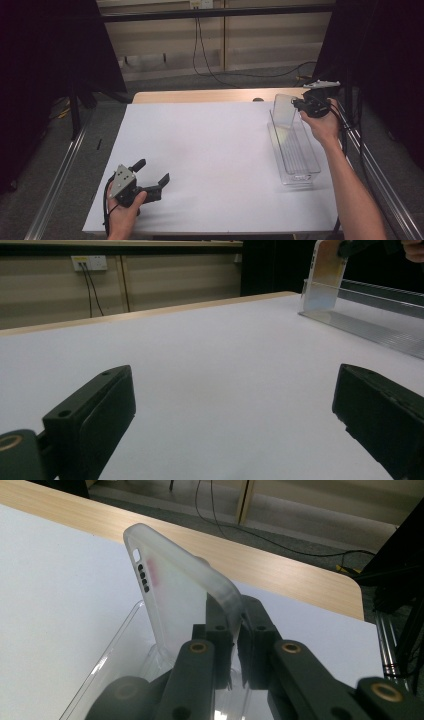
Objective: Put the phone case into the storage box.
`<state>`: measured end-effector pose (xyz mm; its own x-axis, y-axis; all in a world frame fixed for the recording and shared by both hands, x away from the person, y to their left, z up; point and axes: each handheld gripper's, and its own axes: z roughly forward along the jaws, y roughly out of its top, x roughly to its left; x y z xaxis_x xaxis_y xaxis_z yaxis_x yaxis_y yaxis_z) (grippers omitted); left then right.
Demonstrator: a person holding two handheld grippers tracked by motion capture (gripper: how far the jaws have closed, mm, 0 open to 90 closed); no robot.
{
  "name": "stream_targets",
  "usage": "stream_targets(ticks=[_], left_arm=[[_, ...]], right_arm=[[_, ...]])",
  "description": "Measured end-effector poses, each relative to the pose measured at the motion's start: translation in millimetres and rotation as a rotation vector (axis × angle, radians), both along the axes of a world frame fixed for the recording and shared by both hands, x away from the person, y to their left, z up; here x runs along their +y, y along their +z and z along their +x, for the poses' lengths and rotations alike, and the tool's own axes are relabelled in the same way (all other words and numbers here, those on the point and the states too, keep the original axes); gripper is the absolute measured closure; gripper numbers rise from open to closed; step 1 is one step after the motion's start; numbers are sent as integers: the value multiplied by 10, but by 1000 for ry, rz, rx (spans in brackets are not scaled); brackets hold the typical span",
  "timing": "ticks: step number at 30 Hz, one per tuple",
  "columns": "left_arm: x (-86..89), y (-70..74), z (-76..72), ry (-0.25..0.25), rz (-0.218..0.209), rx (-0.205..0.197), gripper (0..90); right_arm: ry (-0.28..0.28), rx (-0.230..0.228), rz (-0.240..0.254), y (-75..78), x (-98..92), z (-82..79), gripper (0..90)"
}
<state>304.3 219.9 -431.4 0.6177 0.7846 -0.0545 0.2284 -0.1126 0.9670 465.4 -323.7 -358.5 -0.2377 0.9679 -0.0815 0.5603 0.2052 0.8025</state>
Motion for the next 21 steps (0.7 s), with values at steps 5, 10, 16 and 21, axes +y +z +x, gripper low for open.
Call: stream_targets(ticks=[5,10,16,21], left_arm=[[-4,-4,4,-2,-1,1,37],[-12,-6,7,-6,7,0,38],[-12,-6,6,-7,9,2,37],[-11,-6,7,-6,6,1,37]], right_arm=[[-3,-4,0,-4,-1,15,843],[0,6,4,4,-17,43,843],[20,23,3,22,-54,92,842],[25,45,25,32,-98,129,841]])
